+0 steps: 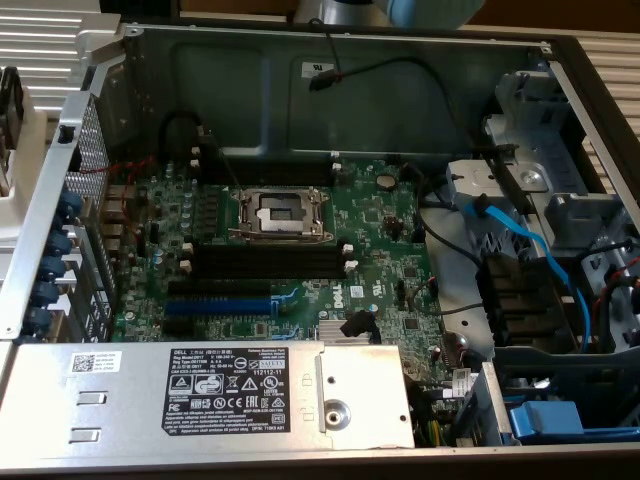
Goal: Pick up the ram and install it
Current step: 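Pick up the ram and move it above insertion slot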
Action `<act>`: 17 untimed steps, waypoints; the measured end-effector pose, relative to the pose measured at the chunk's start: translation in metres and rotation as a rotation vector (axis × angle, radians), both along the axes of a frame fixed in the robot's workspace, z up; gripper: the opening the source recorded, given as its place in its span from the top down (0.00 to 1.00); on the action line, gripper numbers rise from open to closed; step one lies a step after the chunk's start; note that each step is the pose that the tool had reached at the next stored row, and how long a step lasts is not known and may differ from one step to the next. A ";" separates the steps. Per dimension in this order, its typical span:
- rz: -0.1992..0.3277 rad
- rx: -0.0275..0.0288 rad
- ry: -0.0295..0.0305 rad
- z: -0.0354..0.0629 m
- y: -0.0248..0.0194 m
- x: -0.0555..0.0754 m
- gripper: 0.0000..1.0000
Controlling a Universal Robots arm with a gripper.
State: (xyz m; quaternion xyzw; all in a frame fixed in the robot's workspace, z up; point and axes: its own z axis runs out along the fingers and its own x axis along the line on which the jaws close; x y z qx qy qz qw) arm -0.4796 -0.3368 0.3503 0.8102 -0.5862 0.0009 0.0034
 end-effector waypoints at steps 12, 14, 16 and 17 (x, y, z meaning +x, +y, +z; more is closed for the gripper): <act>-0.064 0.0001 0.0019 -0.0131 -0.0032 0.005 0.90; -0.082 0.0001 0.0020 -0.0160 -0.0033 0.005 0.90; -0.092 0.0001 0.0020 -0.0194 -0.0035 0.005 0.90; -0.096 0.0002 0.0019 -0.0213 -0.0039 0.005 0.90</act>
